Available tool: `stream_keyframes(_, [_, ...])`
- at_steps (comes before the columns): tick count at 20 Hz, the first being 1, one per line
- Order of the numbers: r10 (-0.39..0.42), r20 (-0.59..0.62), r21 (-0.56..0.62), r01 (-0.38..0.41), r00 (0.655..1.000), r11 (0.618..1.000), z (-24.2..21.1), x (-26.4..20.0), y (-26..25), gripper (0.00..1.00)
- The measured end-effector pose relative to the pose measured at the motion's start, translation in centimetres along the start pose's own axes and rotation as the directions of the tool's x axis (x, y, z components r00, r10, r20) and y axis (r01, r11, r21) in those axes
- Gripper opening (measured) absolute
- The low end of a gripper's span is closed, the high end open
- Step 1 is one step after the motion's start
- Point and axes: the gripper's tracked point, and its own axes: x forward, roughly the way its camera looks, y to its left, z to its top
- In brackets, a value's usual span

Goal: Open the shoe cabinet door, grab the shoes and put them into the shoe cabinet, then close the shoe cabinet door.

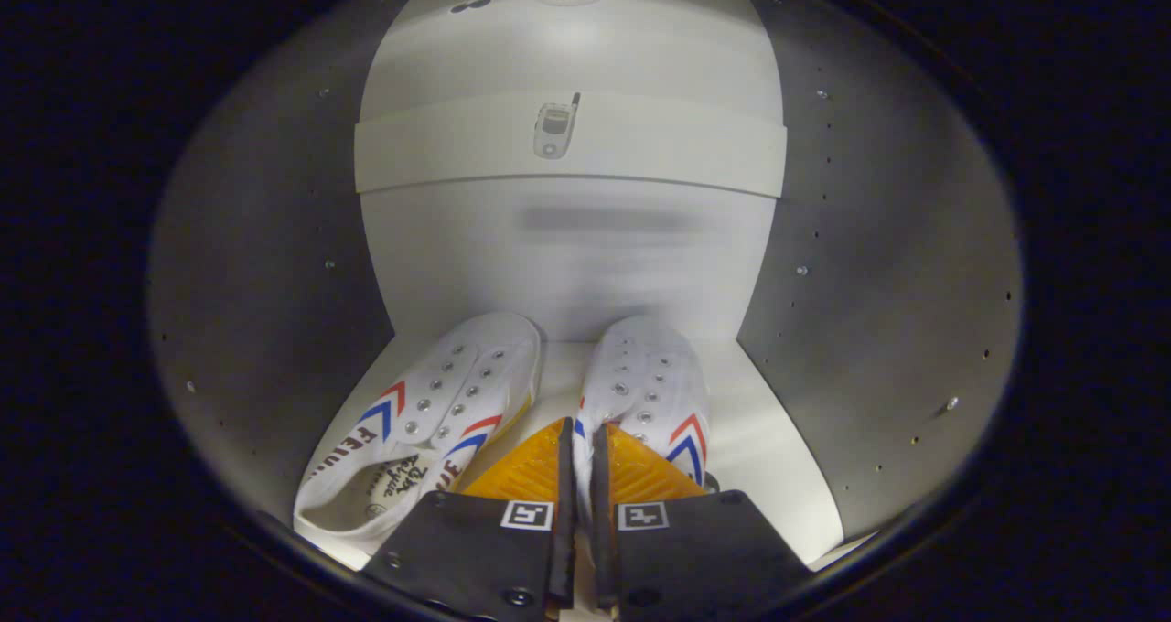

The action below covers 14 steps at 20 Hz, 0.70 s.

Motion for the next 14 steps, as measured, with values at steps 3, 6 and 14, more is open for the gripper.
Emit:
stream_keyframes(3, [-0.007,0.027,0.034,0.006,1.0,0.999,-0.1,-1.6,0.1,0.26])
stream_keyframes(6, [-0.02,0.068,0.041,0.018,0.997,0.999,0.2,-4.1,-0.1,0.28])
stream_keyframes(14, [-0.077,0.155,0.032,0.072,0.985,0.997,-0.3,-13.1,-0.3,0.29])
